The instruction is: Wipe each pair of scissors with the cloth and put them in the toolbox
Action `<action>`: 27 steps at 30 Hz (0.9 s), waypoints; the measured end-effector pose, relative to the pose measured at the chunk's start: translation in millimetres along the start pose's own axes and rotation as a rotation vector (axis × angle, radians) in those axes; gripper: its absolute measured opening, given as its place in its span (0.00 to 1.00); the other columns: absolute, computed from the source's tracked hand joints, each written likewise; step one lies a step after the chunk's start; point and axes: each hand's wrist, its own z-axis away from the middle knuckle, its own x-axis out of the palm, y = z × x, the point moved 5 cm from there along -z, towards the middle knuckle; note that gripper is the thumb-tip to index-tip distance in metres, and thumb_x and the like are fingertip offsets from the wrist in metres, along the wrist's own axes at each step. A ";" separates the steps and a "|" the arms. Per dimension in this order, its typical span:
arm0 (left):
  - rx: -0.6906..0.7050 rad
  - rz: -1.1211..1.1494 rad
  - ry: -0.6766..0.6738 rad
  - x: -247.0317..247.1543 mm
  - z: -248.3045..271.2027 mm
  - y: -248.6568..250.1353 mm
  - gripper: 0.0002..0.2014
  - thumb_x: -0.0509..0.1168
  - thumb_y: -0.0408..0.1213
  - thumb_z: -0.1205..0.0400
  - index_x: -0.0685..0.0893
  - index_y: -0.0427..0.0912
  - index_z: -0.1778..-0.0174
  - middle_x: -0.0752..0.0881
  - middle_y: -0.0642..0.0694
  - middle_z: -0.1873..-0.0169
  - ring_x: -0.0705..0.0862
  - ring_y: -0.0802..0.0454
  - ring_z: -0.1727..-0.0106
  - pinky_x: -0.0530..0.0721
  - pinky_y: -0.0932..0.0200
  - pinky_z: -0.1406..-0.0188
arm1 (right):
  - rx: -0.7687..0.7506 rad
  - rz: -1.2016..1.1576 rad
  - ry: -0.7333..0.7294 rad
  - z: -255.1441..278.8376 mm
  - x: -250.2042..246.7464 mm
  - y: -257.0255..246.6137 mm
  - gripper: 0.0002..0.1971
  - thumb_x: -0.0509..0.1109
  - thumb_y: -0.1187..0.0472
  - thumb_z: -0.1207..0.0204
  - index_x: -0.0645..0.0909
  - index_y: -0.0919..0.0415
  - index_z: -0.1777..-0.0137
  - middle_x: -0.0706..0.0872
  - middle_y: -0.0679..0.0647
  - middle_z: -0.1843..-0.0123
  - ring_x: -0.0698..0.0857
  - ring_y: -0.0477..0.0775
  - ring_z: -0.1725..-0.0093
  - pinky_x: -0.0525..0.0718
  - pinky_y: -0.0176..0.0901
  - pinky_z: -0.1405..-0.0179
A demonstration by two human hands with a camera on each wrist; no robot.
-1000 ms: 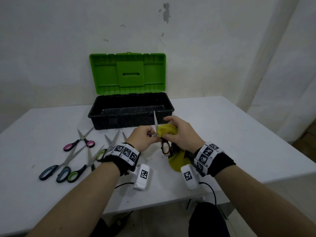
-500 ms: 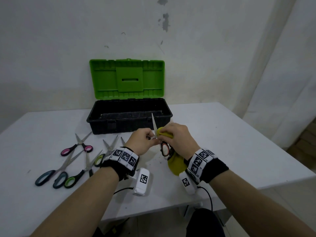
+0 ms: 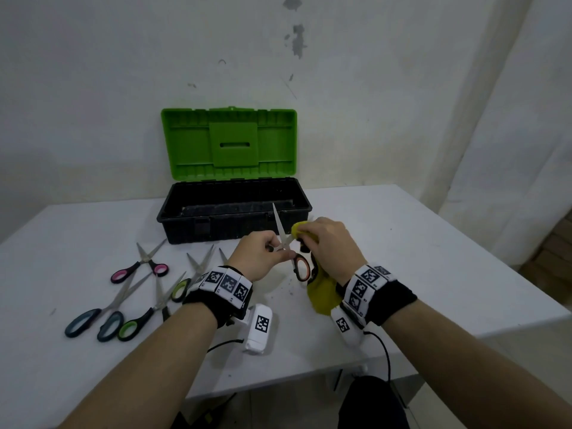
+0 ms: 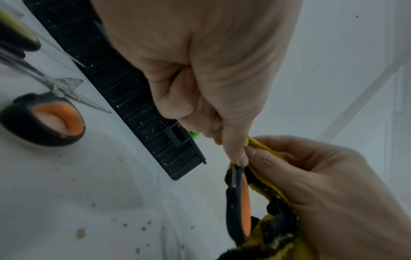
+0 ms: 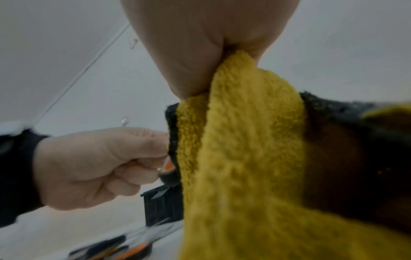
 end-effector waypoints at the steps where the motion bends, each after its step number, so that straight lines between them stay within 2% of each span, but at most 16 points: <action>1: -0.005 0.004 -0.007 0.5 -0.5 -1.2 0.19 0.79 0.50 0.26 0.78 0.42 0.67 0.77 0.49 0.72 0.74 0.52 0.70 0.76 0.56 0.67 | 0.060 -0.001 0.029 -4.2 -6.1 6.9 0.10 0.66 0.60 0.18 0.88 0.55 0.44 0.85 0.56 0.54 0.83 0.57 0.54 0.83 0.50 0.53; 3: -0.032 0.020 -0.023 2.1 -0.9 -4.1 0.19 0.79 0.49 0.27 0.79 0.40 0.66 0.77 0.49 0.72 0.75 0.52 0.70 0.78 0.54 0.66 | 0.158 -0.016 0.104 -9.7 -20.6 20.0 0.10 0.66 0.58 0.18 0.88 0.55 0.43 0.86 0.56 0.54 0.83 0.56 0.53 0.79 0.42 0.53; 5: -0.061 0.043 -0.022 2.0 -3.0 -7.1 0.19 0.79 0.49 0.27 0.80 0.40 0.66 0.78 0.49 0.72 0.76 0.52 0.69 0.80 0.51 0.64 | 0.148 -0.080 0.147 -9.8 -29.7 20.7 0.09 0.67 0.57 0.18 0.88 0.54 0.44 0.85 0.52 0.54 0.83 0.50 0.56 0.76 0.32 0.55; 6: -0.073 0.043 -0.022 1.5 -4.3 -7.9 0.18 0.79 0.49 0.27 0.80 0.41 0.66 0.78 0.49 0.71 0.76 0.52 0.69 0.81 0.50 0.63 | 0.105 -0.104 0.125 -8.0 -28.8 14.4 0.09 0.67 0.57 0.18 0.88 0.54 0.45 0.84 0.50 0.54 0.83 0.47 0.57 0.77 0.30 0.55; 7: -0.079 0.033 -0.026 1.6 -5.4 -8.1 0.18 0.79 0.50 0.27 0.79 0.42 0.67 0.78 0.49 0.71 0.76 0.52 0.68 0.81 0.50 0.63 | 0.052 -0.105 0.084 -5.2 -24.8 6.1 0.09 0.68 0.57 0.19 0.88 0.54 0.45 0.84 0.50 0.54 0.82 0.47 0.57 0.79 0.34 0.53; 9: -0.077 0.013 -0.036 3.0 -6.3 -6.3 0.19 0.79 0.51 0.27 0.78 0.43 0.67 0.78 0.48 0.70 0.76 0.51 0.68 0.80 0.51 0.64 | -0.028 -0.076 -0.026 0.8 -9.7 -6.1 0.09 0.67 0.57 0.19 0.87 0.54 0.44 0.85 0.52 0.51 0.83 0.52 0.53 0.83 0.46 0.50; 12: -0.039 -0.055 -0.042 3.8 -3.5 -0.1 0.19 0.79 0.51 0.27 0.77 0.43 0.67 0.78 0.48 0.69 0.75 0.52 0.68 0.73 0.57 0.68 | -0.030 -0.014 -0.123 3.7 5.4 -8.3 0.11 0.66 0.58 0.18 0.86 0.58 0.41 0.83 0.56 0.49 0.83 0.58 0.51 0.84 0.55 0.50; 18: -0.047 -0.116 -0.036 -1.3 -0.9 -1.3 0.19 0.79 0.50 0.27 0.78 0.42 0.66 0.79 0.49 0.70 0.75 0.54 0.70 0.71 0.59 0.71 | 0.213 0.060 -0.037 -12.8 -18.0 14.5 0.13 0.60 0.58 0.15 0.85 0.58 0.44 0.82 0.57 0.50 0.81 0.59 0.48 0.83 0.54 0.49; 20: -0.066 -0.119 -0.046 -1.0 -1.2 -1.6 0.18 0.78 0.50 0.26 0.79 0.42 0.66 0.79 0.50 0.69 0.75 0.54 0.69 0.71 0.59 0.70 | 0.178 0.013 -0.029 -13.3 -20.0 8.2 0.11 0.61 0.58 0.16 0.85 0.57 0.44 0.82 0.56 0.49 0.80 0.57 0.48 0.82 0.51 0.48; 23: -0.054 -0.136 -0.060 1.0 -1.1 0.2 0.18 0.78 0.50 0.26 0.79 0.43 0.66 0.80 0.50 0.69 0.76 0.53 0.68 0.70 0.59 0.70 | 0.049 0.023 -0.167 -6.1 -1.9 -12.9 0.11 0.62 0.58 0.17 0.85 0.57 0.43 0.82 0.55 0.47 0.81 0.57 0.48 0.82 0.53 0.47; 25: -0.024 -0.156 -0.060 2.4 -0.5 2.1 0.17 0.79 0.49 0.27 0.79 0.43 0.65 0.81 0.50 0.69 0.77 0.54 0.68 0.70 0.60 0.70 | 0.034 0.072 -0.240 -2.8 10.0 -14.2 0.12 0.61 0.58 0.16 0.85 0.56 0.42 0.81 0.55 0.46 0.82 0.58 0.48 0.83 0.55 0.47; 27: 0.002 -0.170 -0.051 1.6 0.9 3.8 0.16 0.79 0.48 0.27 0.80 0.43 0.66 0.80 0.53 0.71 0.77 0.57 0.68 0.69 0.61 0.70 | 0.071 0.104 -0.234 -6.1 10.4 -6.0 0.13 0.60 0.57 0.16 0.85 0.56 0.41 0.81 0.56 0.46 0.82 0.60 0.48 0.83 0.56 0.48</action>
